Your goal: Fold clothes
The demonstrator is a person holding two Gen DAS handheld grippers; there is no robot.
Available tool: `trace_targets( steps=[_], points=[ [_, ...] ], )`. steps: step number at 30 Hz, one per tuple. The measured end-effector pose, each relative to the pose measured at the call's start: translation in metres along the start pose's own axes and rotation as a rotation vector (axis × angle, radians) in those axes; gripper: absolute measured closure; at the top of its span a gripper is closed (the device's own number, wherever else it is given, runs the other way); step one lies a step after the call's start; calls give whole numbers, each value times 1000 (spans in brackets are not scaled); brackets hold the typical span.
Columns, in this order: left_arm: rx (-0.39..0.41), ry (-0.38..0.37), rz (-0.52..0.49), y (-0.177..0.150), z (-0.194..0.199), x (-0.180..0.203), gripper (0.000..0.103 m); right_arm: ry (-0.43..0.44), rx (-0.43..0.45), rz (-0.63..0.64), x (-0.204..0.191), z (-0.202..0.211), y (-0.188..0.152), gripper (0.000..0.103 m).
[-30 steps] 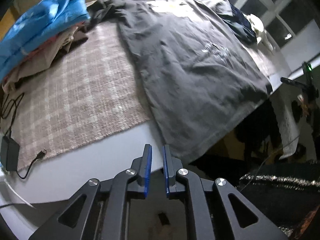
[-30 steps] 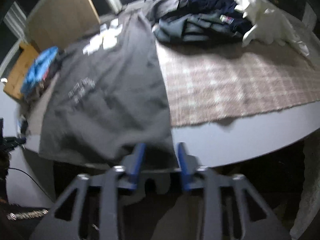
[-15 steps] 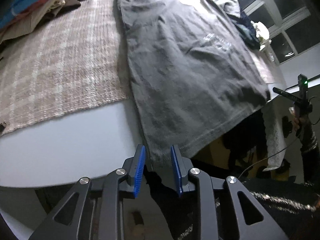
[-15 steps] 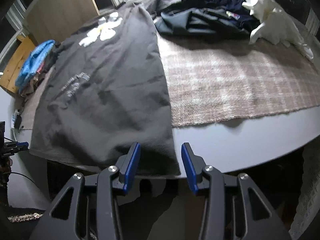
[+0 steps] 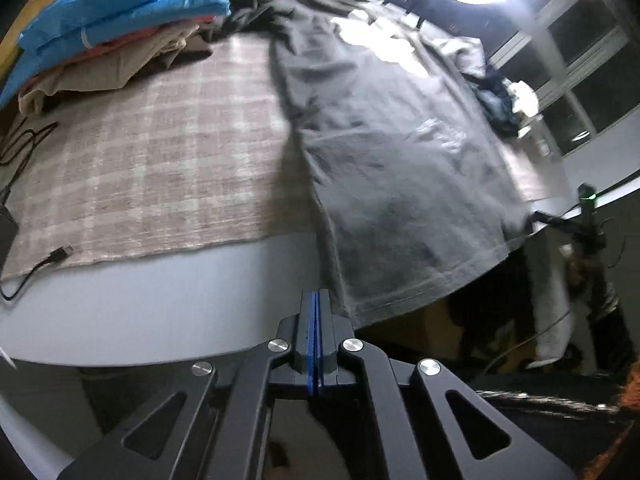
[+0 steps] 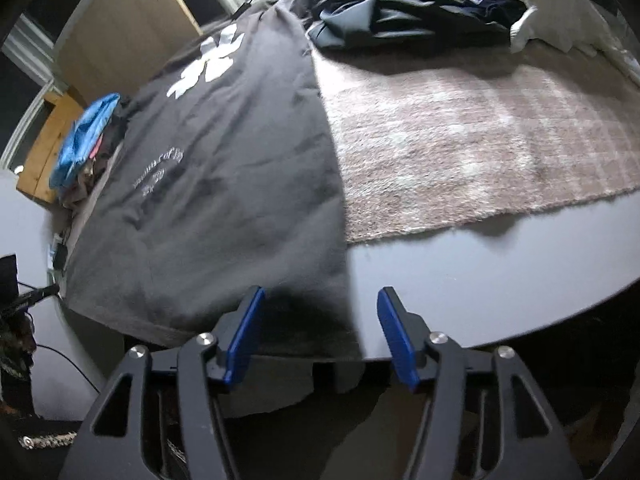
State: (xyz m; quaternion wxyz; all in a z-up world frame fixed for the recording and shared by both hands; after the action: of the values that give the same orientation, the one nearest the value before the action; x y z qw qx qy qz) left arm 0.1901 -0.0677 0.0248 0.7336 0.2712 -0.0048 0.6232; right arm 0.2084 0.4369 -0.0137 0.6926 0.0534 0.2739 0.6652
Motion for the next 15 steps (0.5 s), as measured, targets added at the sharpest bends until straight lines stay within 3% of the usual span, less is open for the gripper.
trace_targets(
  steps=[7,10,15],
  points=[
    [-50,-13,-41,-1,-22,20,102,15,-38,28,-4,-13,-3,46],
    [-49,21,-45,-2,-24,18,84,12,-35,27,0,-11,-2,46],
    [-65,67,-85,-6,-34,21,79,16,-21,33,2,-3,0,46]
  ],
)
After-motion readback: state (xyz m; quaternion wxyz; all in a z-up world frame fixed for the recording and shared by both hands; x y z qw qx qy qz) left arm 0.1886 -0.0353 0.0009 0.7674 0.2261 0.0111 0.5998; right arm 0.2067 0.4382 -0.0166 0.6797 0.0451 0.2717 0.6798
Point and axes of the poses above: each gripper's, at about its wrist camera, not at the fingertips, and z roughly against the way its jaws point, x to its right, y to its top, the point moved 6 cm from there along -z, roughly the way its jaws point, and after that the axes turned 8 degrees about x, right-handed, at the moved point
